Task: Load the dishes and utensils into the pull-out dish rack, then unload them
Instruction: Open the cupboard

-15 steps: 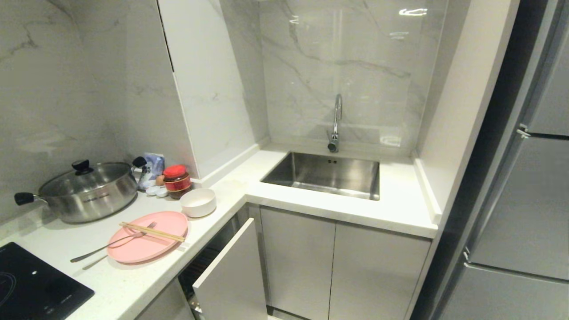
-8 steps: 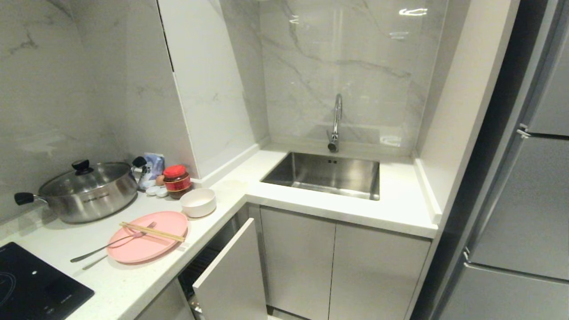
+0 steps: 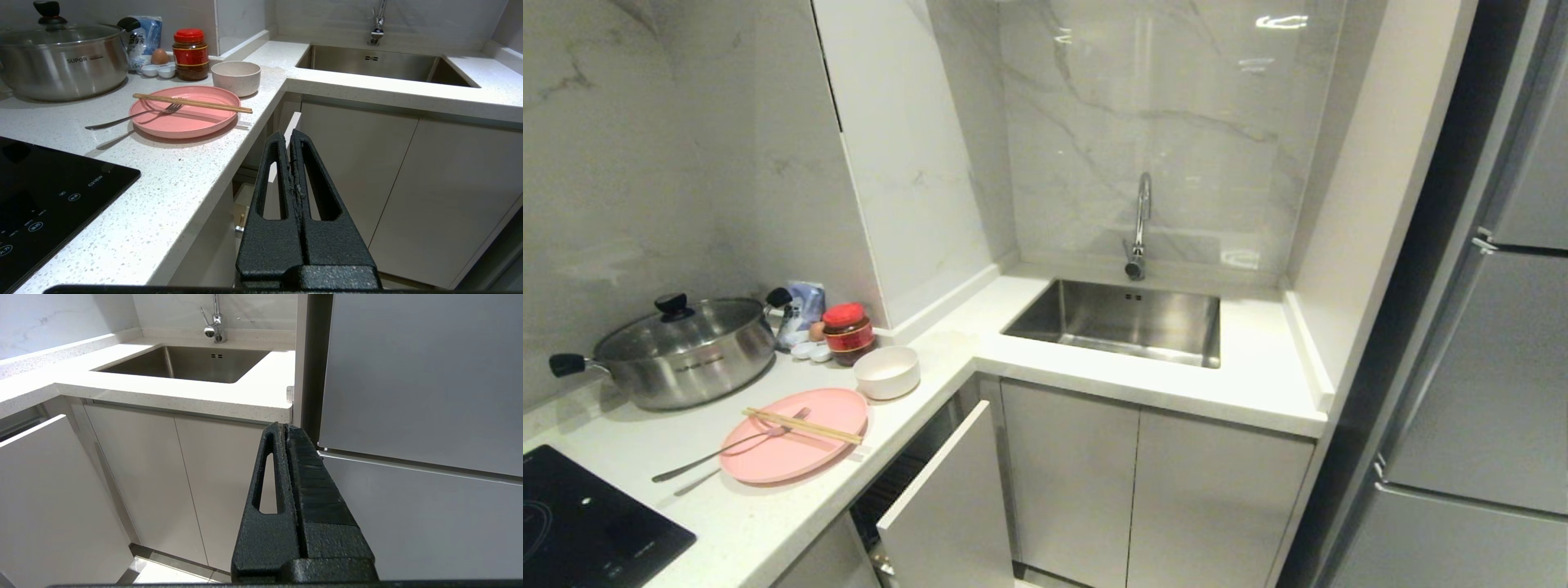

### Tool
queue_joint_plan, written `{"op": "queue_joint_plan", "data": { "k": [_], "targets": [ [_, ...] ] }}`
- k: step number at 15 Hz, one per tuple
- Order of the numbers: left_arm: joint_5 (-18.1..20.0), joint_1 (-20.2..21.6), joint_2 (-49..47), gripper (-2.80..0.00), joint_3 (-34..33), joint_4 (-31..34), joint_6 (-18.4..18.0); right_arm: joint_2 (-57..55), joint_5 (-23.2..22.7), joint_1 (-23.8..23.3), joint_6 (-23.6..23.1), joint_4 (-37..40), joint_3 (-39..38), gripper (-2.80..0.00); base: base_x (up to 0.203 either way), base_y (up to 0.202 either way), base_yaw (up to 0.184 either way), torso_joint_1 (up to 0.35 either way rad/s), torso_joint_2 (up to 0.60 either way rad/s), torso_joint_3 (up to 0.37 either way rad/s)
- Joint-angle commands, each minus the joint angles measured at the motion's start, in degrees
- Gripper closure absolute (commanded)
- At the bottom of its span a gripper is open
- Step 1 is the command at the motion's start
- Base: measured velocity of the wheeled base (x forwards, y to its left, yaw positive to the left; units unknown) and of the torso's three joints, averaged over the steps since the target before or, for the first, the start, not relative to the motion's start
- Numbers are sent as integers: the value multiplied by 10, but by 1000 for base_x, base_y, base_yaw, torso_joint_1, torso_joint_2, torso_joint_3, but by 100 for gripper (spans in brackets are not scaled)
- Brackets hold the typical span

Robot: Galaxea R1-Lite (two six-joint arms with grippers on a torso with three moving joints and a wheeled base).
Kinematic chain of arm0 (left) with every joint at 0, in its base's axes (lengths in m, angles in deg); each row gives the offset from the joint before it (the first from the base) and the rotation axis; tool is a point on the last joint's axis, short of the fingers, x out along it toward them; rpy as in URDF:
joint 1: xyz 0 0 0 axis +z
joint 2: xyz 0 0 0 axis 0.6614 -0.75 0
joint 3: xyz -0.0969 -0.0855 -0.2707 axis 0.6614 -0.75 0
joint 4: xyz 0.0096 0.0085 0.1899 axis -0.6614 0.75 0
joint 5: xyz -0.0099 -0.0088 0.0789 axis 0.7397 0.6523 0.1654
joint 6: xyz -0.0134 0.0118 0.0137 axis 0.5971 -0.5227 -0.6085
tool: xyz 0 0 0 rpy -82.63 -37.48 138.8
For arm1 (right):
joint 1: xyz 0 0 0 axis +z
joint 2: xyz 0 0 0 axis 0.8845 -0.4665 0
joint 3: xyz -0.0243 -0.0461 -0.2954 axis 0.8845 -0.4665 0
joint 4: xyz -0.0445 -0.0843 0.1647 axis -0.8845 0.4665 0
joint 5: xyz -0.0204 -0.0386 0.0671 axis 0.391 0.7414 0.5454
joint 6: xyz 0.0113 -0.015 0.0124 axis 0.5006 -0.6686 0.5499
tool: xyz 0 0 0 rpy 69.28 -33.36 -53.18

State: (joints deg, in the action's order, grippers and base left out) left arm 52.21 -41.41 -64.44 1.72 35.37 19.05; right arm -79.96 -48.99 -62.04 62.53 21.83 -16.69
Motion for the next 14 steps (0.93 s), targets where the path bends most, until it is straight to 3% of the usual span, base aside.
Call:
{"op": "queue_joint_plan", "data": {
  "k": [1,6,14],
  "targets": [
    [0,0,0,0,-7,0,0,0,0,0,0,0,-15,0,0,0,0,0,0,0],
    [0,0,0,0,-7,0,0,0,0,0,0,0,-15,0,0,0,0,-145,315,157],
    [0,0,0,0,-7,0,0,0,0,0,0,0,-15,0,0,0,0,-253,537,291]
  ]
}}
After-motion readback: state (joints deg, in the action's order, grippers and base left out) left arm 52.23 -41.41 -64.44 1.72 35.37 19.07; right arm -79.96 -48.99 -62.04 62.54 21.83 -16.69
